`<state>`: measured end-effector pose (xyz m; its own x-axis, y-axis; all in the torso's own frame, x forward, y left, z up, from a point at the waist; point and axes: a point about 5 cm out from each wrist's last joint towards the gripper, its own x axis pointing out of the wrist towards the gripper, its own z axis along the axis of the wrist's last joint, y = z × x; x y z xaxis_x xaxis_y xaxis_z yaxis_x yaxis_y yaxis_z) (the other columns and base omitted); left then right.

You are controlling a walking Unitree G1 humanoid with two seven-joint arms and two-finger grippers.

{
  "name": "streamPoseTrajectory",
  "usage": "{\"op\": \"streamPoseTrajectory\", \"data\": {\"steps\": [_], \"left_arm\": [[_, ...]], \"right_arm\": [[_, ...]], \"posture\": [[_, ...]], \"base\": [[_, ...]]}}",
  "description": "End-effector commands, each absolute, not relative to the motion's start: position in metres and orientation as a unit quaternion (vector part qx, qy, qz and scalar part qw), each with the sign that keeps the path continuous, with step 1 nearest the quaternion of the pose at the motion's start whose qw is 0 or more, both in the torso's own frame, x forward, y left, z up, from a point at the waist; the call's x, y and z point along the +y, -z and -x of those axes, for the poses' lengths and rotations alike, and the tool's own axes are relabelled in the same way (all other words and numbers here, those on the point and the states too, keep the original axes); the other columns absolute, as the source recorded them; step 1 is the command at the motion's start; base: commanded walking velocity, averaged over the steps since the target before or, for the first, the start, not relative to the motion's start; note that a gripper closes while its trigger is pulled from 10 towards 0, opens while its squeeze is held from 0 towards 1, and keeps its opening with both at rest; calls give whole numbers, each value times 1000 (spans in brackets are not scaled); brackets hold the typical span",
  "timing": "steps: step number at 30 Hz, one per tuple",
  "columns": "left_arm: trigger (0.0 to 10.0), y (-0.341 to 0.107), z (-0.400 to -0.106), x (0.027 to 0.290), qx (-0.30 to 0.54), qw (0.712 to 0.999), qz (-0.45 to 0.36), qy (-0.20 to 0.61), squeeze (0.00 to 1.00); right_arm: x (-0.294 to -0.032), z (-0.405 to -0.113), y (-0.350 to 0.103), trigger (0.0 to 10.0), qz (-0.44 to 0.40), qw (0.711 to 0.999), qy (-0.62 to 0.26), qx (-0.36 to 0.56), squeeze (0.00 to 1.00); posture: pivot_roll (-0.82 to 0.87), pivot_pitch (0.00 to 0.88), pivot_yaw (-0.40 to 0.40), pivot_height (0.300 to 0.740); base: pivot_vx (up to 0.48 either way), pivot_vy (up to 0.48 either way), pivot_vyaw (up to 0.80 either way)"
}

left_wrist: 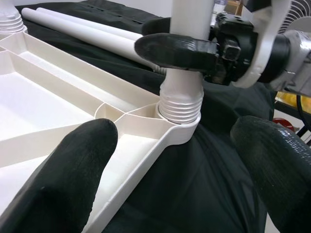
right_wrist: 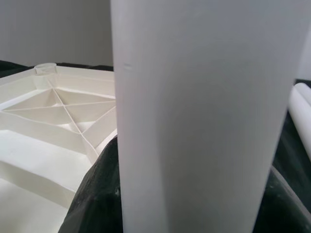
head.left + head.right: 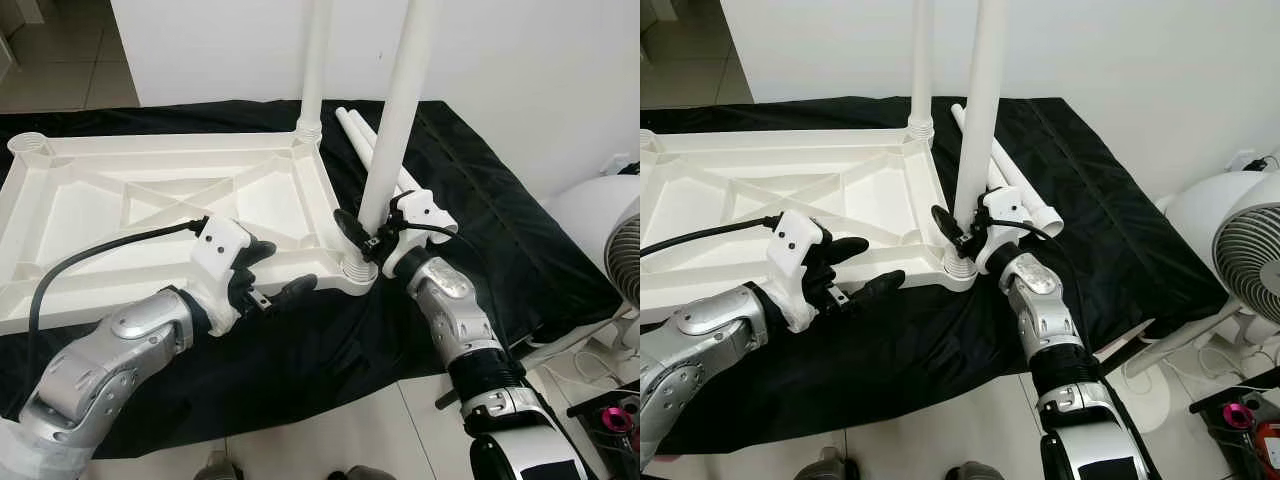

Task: Building children table

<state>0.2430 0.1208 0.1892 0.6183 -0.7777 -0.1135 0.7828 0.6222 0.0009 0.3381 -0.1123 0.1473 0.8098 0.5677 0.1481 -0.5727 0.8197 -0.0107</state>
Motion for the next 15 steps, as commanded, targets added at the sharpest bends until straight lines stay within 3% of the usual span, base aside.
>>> {"op": "streamPoseTrajectory", "data": {"steps": [1, 15], "left_arm": [[10000, -193, -237, 117, 42, 866, -23, 498, 0], [10000, -195, -238, 119, 41, 866, -26, 497, 0]], "right_arm": [[-121, -327, -105, 10000, -26, 959, -283, 13, 0], [-120, -308, -105, 10000, 38, 953, -292, -72, 0]], "posture": [[7, 90, -48, 740], [7, 90, -35, 740]], "base": [[0, 0, 0], [0, 0, 0]]}}
